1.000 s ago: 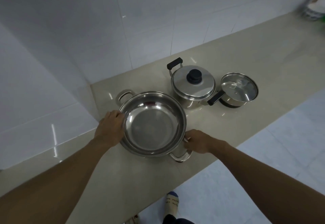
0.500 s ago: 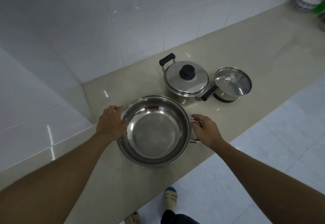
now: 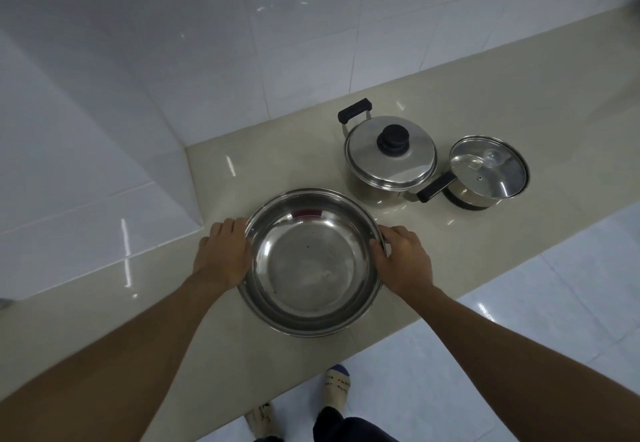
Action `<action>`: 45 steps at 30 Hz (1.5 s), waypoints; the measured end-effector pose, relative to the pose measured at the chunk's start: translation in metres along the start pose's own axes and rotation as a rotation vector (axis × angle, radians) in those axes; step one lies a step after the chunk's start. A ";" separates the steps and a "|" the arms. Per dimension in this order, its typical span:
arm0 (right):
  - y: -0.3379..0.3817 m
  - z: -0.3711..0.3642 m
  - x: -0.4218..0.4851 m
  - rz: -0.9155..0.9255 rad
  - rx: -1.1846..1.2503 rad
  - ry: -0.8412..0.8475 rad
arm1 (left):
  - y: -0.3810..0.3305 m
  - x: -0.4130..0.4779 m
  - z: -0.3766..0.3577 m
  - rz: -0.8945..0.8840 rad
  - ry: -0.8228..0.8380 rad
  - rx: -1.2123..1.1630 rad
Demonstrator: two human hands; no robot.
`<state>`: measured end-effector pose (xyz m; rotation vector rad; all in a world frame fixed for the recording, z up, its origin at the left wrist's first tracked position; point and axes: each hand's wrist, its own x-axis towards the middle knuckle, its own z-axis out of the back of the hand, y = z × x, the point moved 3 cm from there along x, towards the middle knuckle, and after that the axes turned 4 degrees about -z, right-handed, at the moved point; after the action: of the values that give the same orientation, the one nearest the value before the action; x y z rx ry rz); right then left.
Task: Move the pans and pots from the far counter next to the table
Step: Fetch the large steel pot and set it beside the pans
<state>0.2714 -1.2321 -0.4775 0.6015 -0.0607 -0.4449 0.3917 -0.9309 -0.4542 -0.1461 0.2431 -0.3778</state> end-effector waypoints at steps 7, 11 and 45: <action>0.016 0.001 0.004 0.122 -0.026 0.045 | 0.014 -0.027 0.004 0.057 0.055 0.010; 0.039 -0.003 0.002 0.190 -0.058 0.074 | 0.035 -0.052 0.008 0.096 0.063 0.009; 0.512 -0.251 -0.326 1.059 0.021 0.527 | 0.370 -0.610 0.060 0.947 -0.141 -0.122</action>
<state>0.2207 -0.5855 -0.3751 0.6083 0.1199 0.7435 -0.0140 -0.3520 -0.3387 -0.1611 0.1723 0.5872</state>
